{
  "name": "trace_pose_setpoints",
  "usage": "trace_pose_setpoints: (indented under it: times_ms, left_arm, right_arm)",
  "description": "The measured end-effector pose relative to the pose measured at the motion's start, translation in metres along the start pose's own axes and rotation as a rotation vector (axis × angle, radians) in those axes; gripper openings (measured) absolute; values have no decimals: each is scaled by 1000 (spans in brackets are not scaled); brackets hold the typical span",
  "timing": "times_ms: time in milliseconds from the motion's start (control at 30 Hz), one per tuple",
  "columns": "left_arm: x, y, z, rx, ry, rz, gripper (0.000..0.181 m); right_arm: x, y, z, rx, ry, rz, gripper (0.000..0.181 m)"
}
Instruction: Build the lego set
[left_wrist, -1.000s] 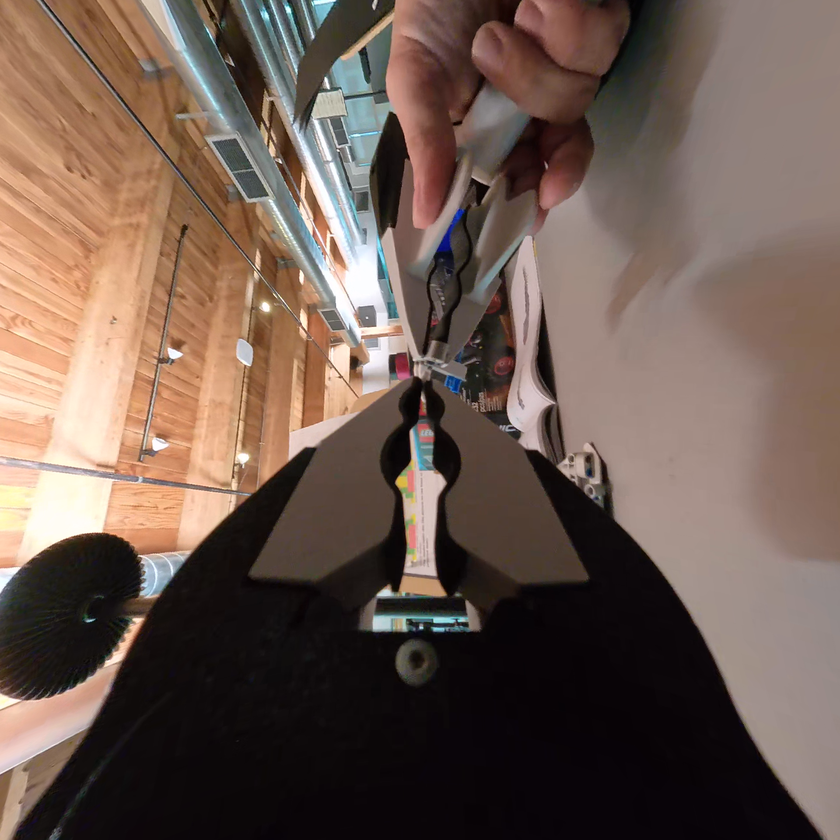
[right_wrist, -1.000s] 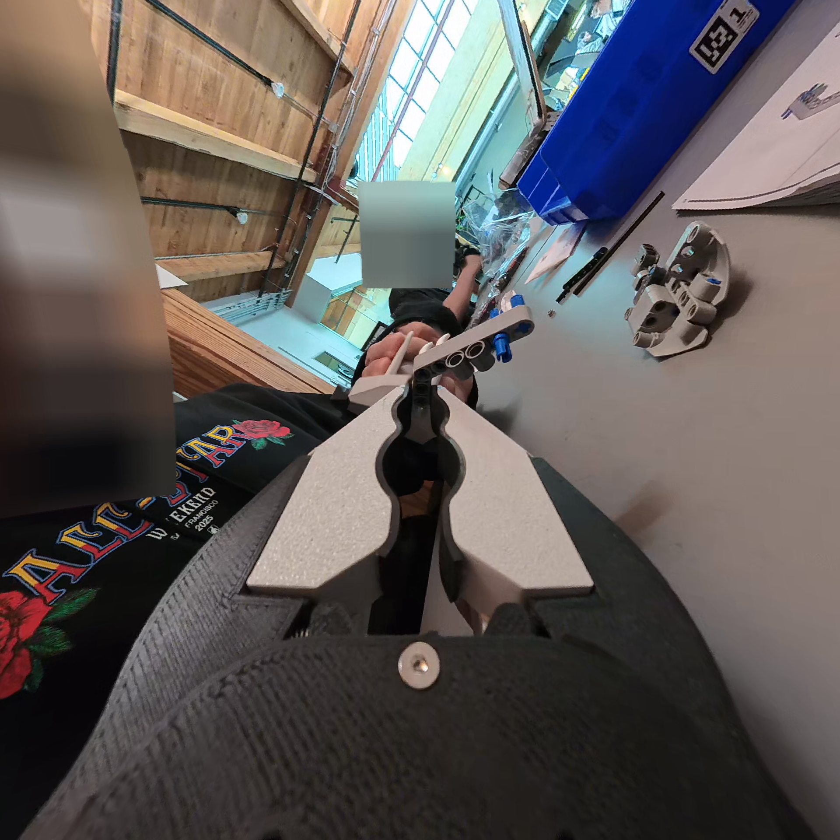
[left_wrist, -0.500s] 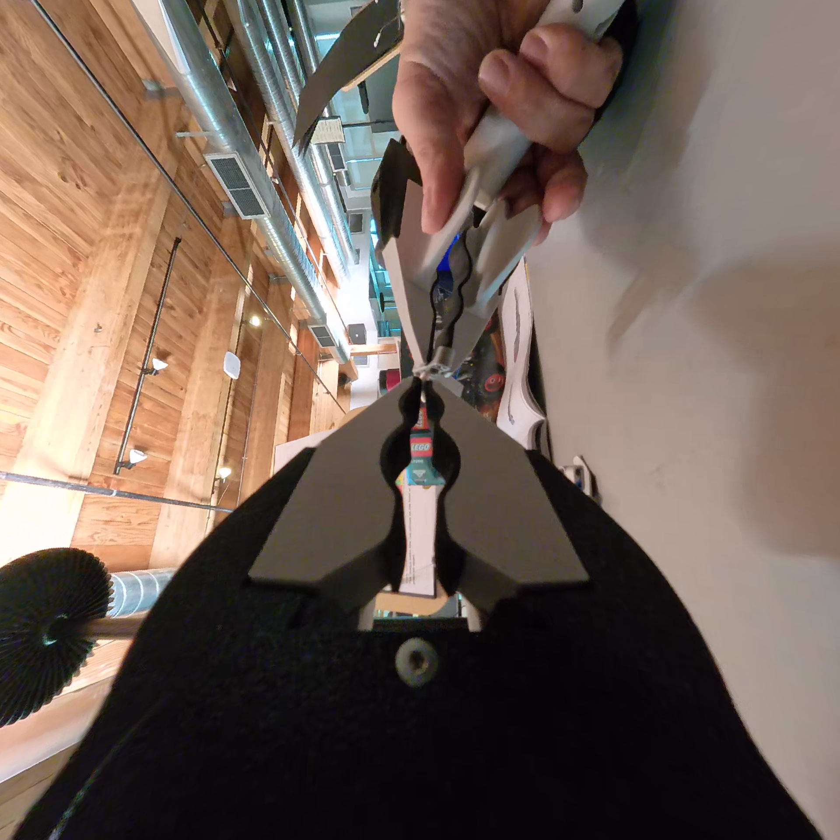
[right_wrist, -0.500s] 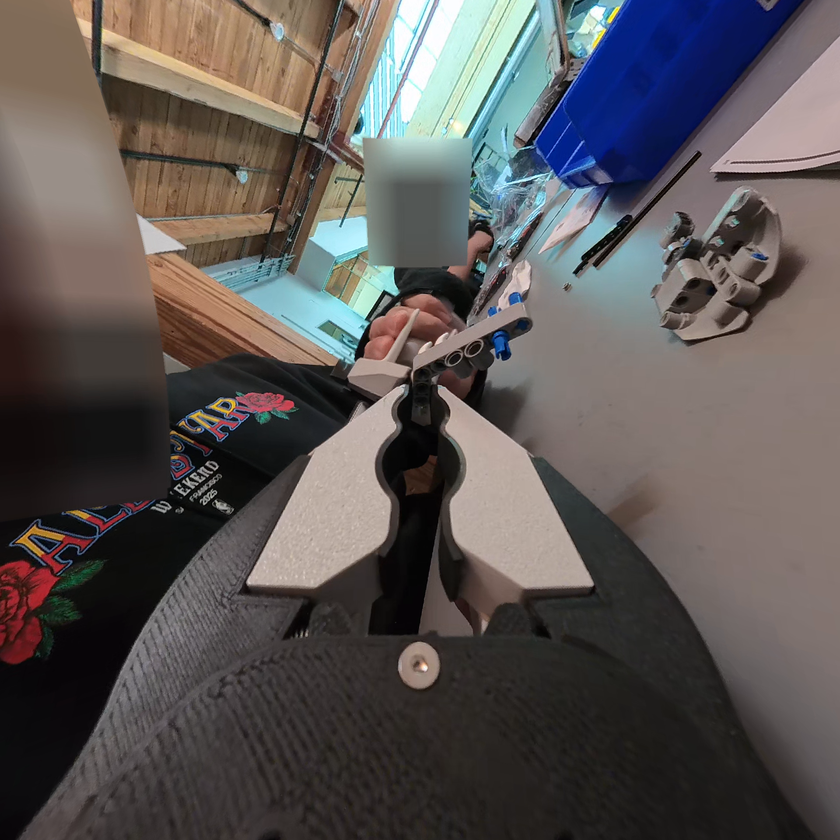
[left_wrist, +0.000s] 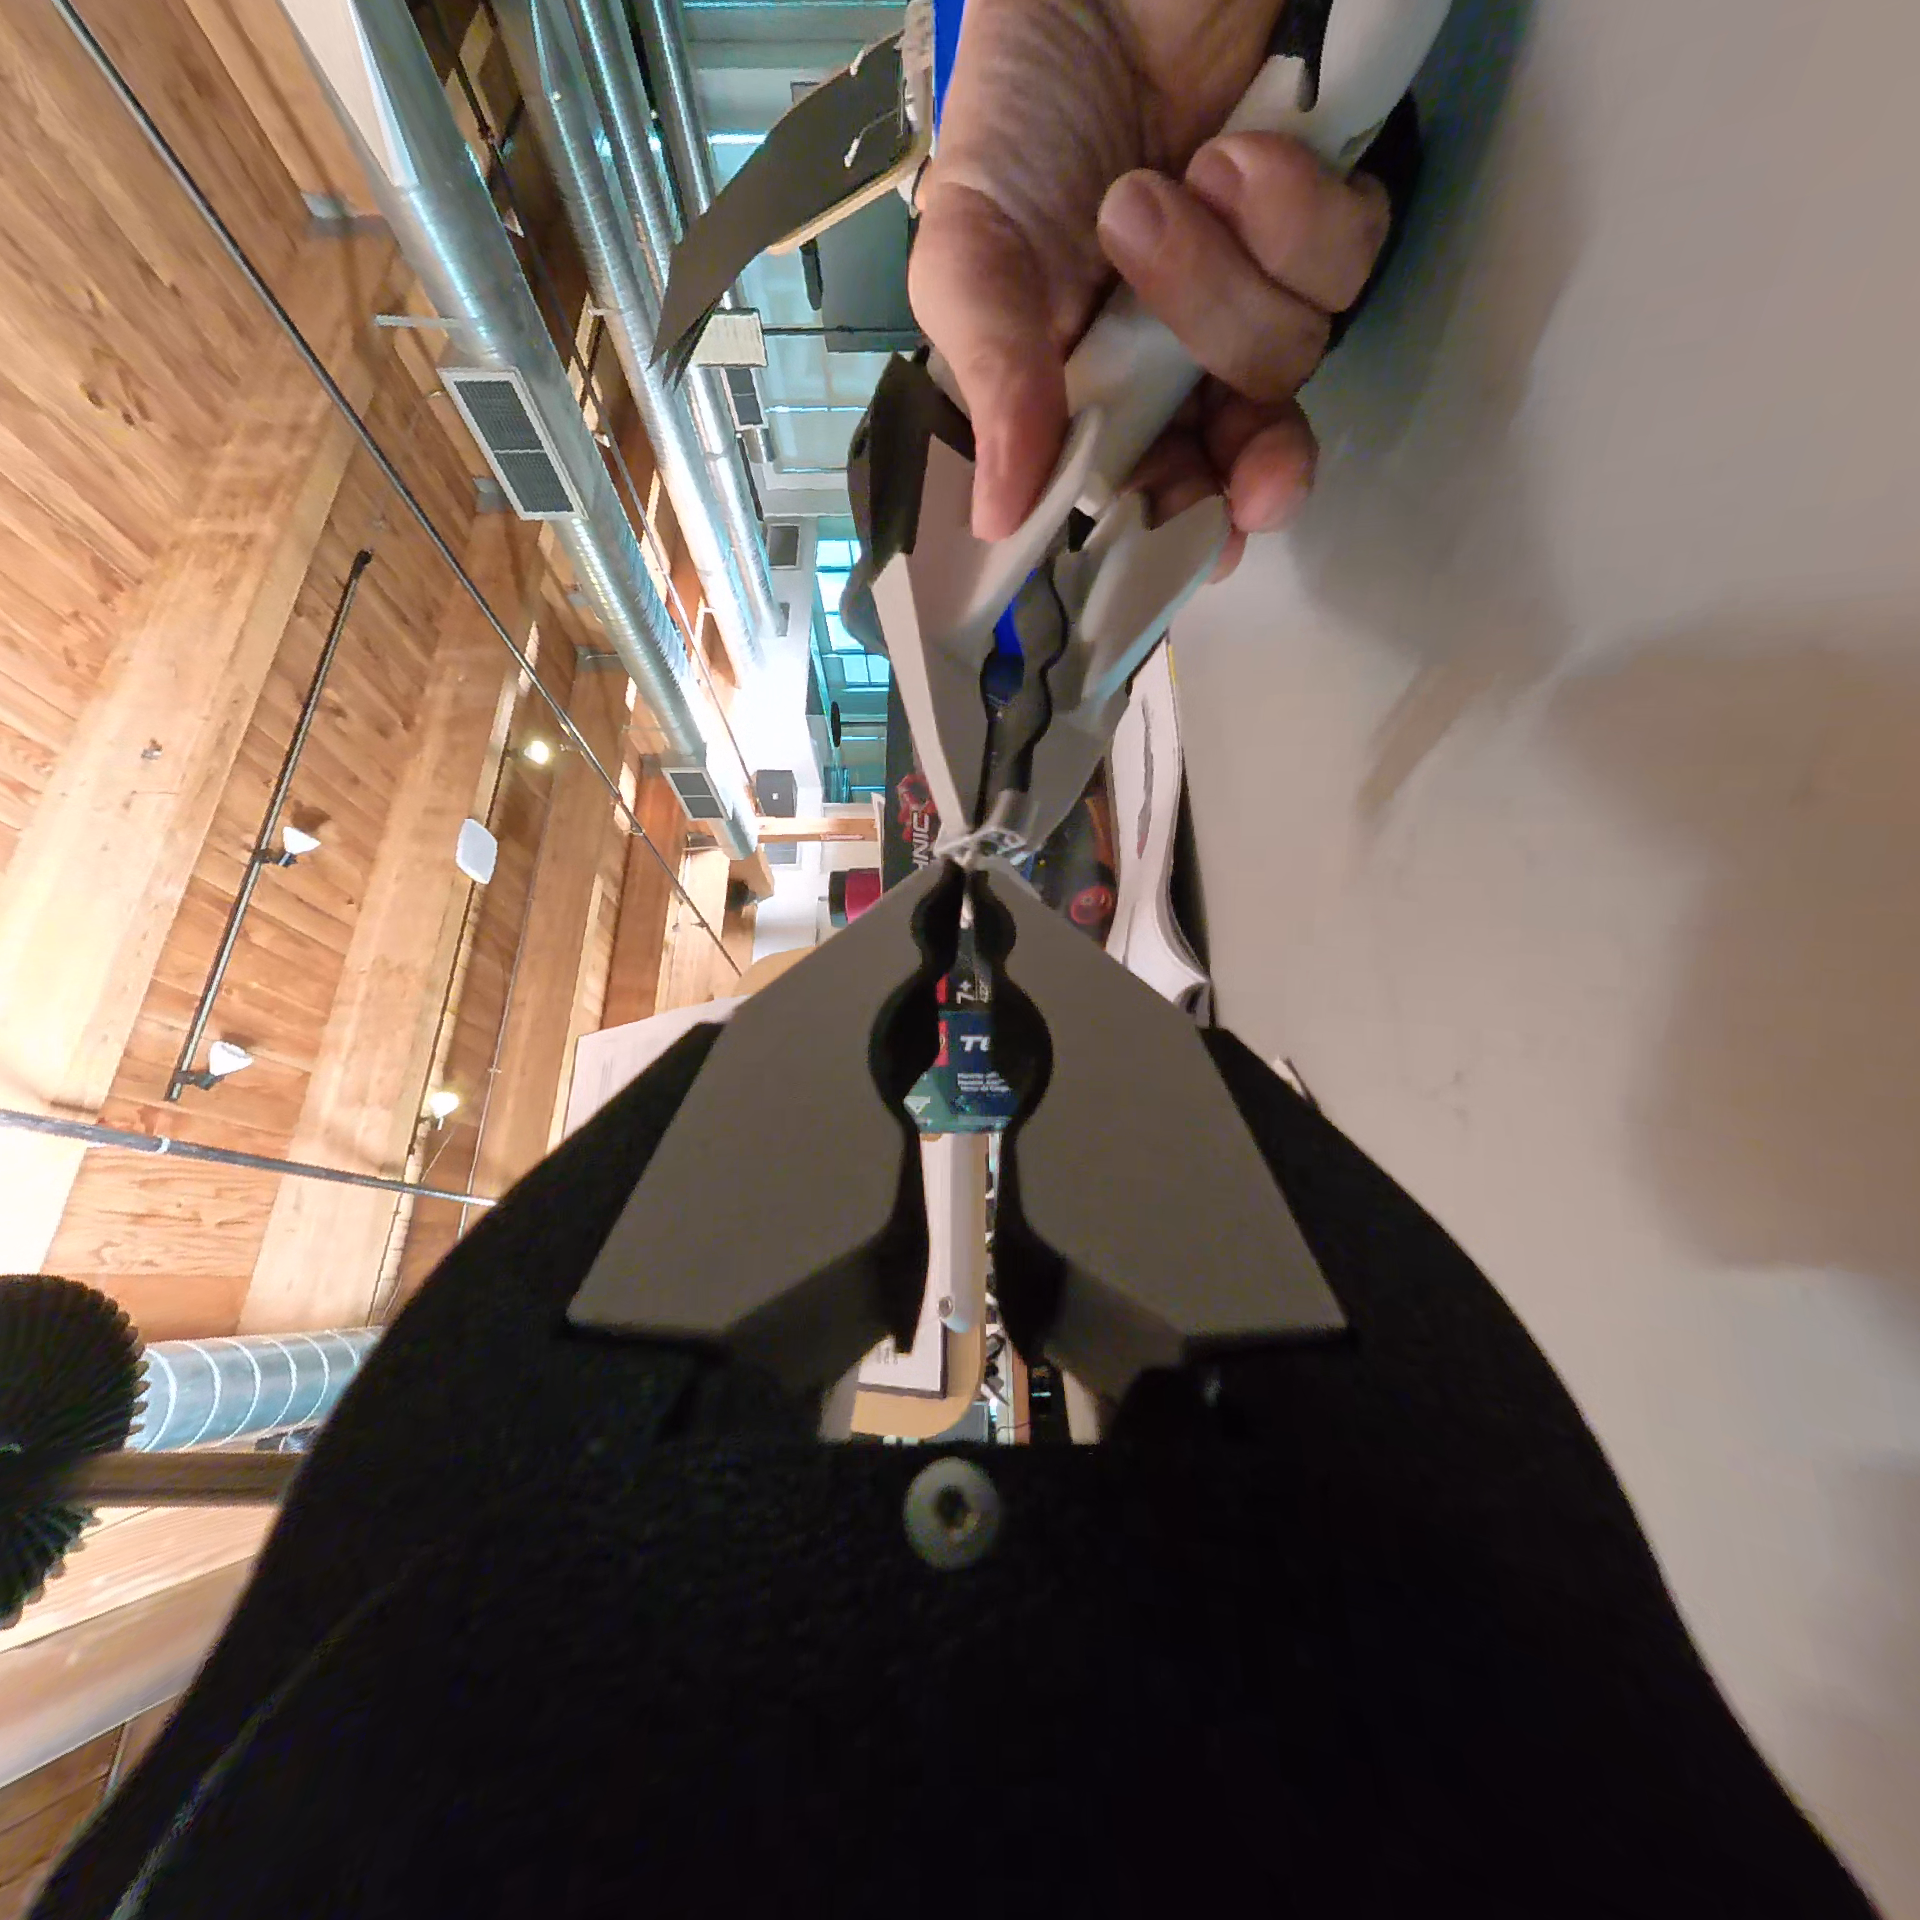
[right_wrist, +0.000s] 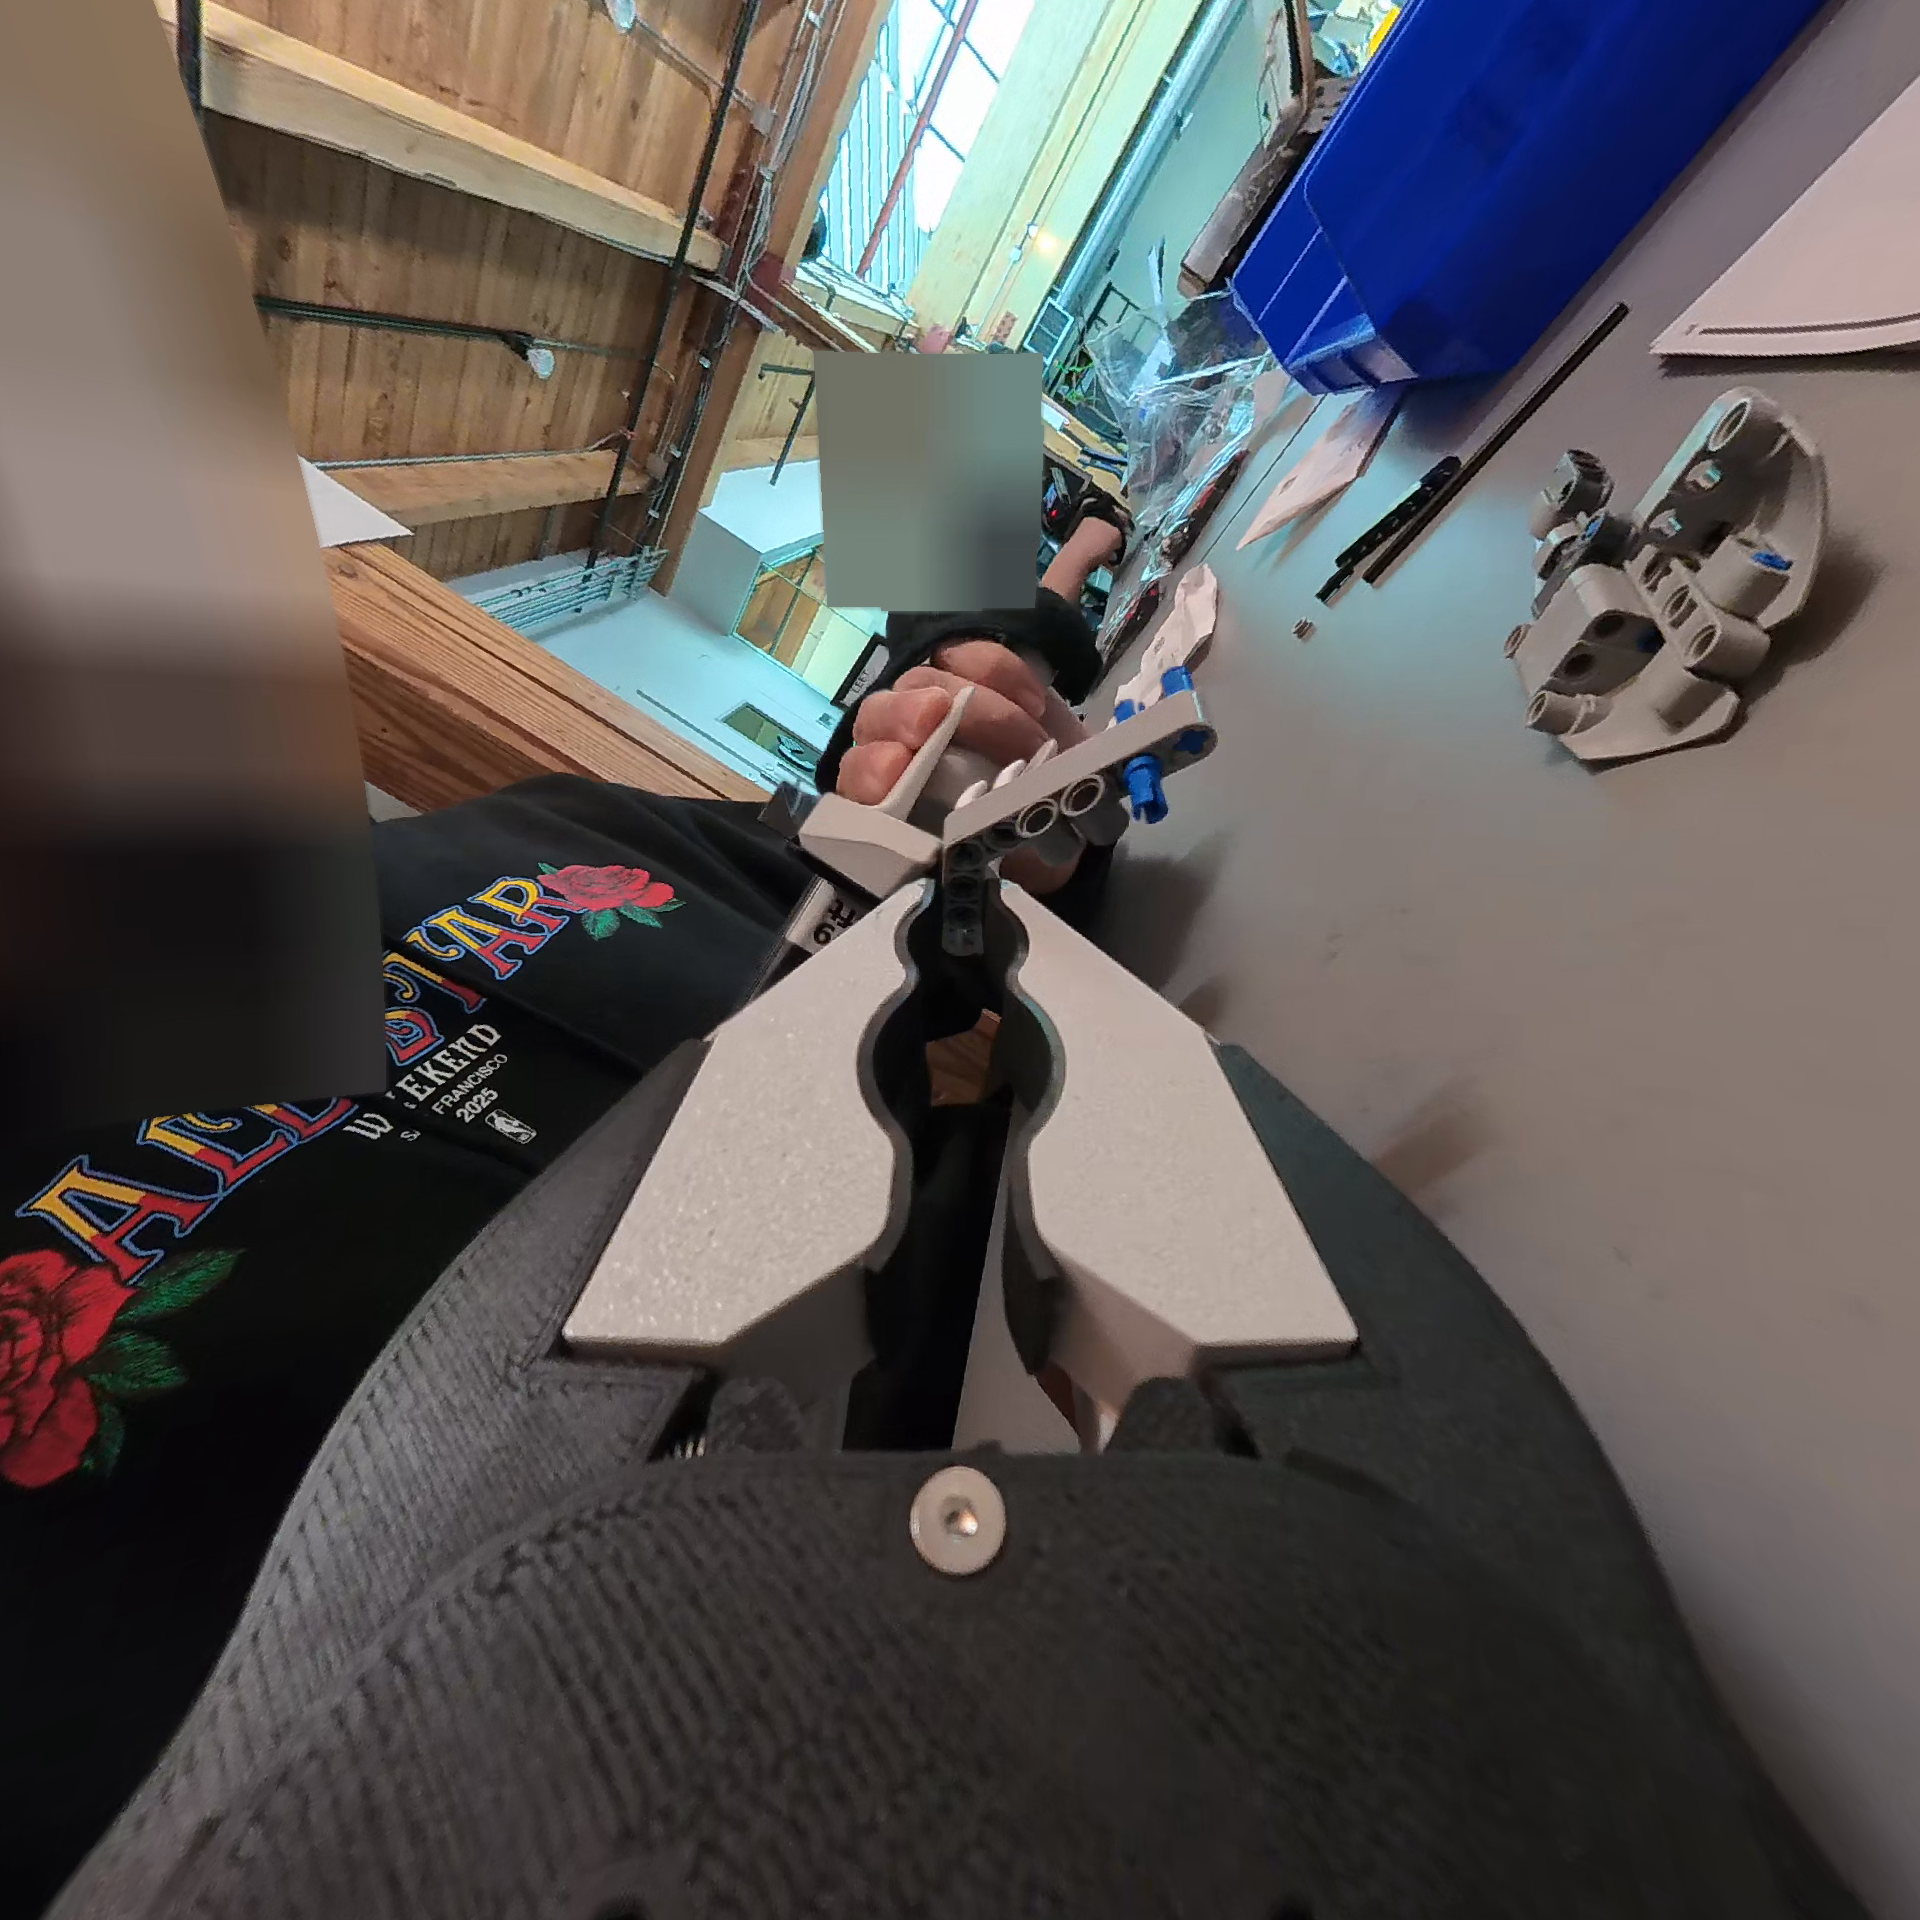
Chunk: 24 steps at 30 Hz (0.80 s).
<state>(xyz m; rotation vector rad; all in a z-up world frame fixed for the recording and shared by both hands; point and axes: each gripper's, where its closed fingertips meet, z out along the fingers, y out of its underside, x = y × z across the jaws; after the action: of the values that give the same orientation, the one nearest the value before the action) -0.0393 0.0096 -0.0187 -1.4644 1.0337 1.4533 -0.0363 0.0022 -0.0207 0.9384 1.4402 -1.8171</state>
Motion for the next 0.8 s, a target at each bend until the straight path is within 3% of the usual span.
trace_pose_setpoints:
  times_ms: [500,800]
  left_arm:
    - [2,-2,-5,35,26,-32,0]
    - [10,-4,-10,96,103,-165,0]
  right_arm:
    - [-1,4,2,-29,-14,6,6]
    - [2,13,6,-86,23,-18,6]
